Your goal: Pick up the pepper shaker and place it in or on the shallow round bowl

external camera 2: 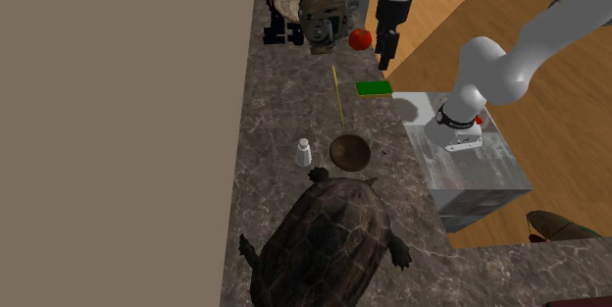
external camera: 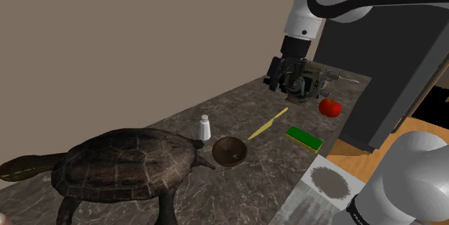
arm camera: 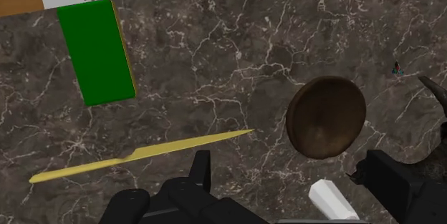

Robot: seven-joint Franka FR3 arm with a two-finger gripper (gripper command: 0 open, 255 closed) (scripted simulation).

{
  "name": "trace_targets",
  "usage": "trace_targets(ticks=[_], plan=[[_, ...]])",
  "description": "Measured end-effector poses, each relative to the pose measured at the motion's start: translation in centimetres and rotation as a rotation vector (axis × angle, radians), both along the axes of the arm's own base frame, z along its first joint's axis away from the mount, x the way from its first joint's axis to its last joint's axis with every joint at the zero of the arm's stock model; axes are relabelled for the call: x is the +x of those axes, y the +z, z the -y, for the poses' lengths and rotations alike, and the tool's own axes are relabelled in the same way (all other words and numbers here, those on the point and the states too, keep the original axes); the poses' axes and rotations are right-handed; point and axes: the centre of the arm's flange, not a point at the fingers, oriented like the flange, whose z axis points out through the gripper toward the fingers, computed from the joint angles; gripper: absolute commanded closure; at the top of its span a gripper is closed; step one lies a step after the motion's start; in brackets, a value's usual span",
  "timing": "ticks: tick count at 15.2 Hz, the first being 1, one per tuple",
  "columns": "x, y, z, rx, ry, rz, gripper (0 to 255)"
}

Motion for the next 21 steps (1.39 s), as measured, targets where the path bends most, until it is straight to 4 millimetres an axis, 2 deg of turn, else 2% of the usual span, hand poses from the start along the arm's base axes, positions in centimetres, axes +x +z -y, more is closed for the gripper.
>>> trace_targets(ticks=[3, 5, 11, 21], plan=[[2.9, -2.2, -2.3, -0.007, 0.011, 0.008, 0], [4.1, -3.6, -3.1, -0.013, 0.018, 0.013, 0], [10.3, -7.3, -7.5, -0.027, 0.041, 0.030, 0], [19.2, -14.1, -14.2, -0.051, 0.078, 0.056, 0]])
